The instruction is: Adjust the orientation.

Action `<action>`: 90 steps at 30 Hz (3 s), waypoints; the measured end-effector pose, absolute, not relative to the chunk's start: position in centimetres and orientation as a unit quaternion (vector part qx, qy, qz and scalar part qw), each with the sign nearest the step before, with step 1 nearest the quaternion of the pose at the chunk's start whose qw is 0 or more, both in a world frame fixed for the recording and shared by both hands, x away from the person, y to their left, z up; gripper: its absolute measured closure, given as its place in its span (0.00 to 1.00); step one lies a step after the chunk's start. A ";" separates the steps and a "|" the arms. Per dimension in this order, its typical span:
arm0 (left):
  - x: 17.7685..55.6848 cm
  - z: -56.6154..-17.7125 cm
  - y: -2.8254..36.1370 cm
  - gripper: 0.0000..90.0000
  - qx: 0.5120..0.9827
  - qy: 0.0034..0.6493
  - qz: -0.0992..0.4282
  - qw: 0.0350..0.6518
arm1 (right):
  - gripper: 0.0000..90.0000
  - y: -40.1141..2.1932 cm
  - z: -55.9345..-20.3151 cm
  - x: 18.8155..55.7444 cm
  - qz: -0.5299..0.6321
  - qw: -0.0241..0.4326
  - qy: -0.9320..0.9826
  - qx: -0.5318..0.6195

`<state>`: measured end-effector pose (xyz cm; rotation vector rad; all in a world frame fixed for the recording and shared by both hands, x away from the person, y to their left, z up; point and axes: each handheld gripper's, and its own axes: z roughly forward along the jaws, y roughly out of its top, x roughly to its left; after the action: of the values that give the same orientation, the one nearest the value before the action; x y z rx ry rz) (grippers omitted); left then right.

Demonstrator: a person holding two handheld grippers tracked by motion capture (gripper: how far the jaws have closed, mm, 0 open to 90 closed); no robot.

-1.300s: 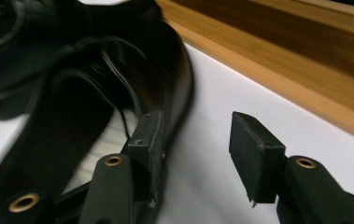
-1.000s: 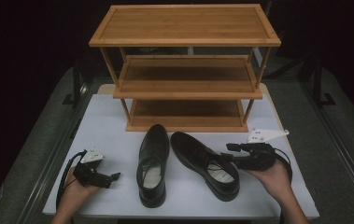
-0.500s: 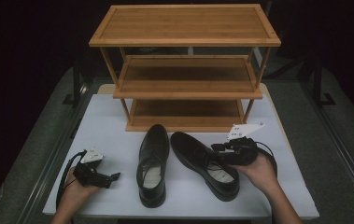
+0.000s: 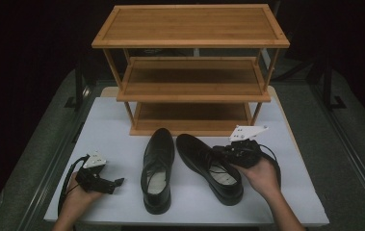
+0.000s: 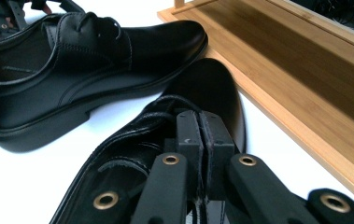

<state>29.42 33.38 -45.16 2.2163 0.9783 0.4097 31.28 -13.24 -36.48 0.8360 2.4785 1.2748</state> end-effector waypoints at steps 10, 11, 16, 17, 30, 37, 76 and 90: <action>29.4 -45.2 33.4 0.00 0.850 0.375 0.157 0.335 | 0.97 -11.2 -36.1 32.8 0.444 0.119 0.839 0.290; 29.4 -45.2 33.4 0.00 0.850 0.375 0.157 0.335 | 0.97 -11.0 -36.2 32.9 0.443 0.119 0.840 0.289; 29.4 -45.2 33.4 0.00 0.849 0.376 0.157 0.337 | 0.97 -10.7 -36.8 33.3 0.441 0.119 0.840 0.291; 29.4 -45.2 33.4 0.00 0.849 0.376 0.157 0.337 | 0.96 -10.8 -36.9 33.3 0.442 0.117 0.840 0.292; 29.4 -45.2 33.4 0.00 0.850 0.376 0.157 0.336 | 0.90 -13.8 -36.6 32.1 0.474 0.101 0.825 0.292; 29.4 -45.2 33.4 0.00 0.850 0.376 0.157 0.336 | 0.99 -16.5 -37.9 31.2 0.474 0.079 0.821 0.309; 29.5 -45.1 33.4 0.00 0.851 0.375 0.155 0.334 | 1.00 -14.8 -41.6 29.9 0.476 -0.026 0.847 0.235; 29.5 -45.1 33.4 0.00 0.851 0.375 0.155 0.334 | 1.00 -13.5 -41.5 29.5 0.471 -0.033 0.855 0.214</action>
<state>29.46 33.42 -45.14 2.2217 0.9793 0.4037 29.46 -13.47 -41.50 0.6866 2.7441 1.5121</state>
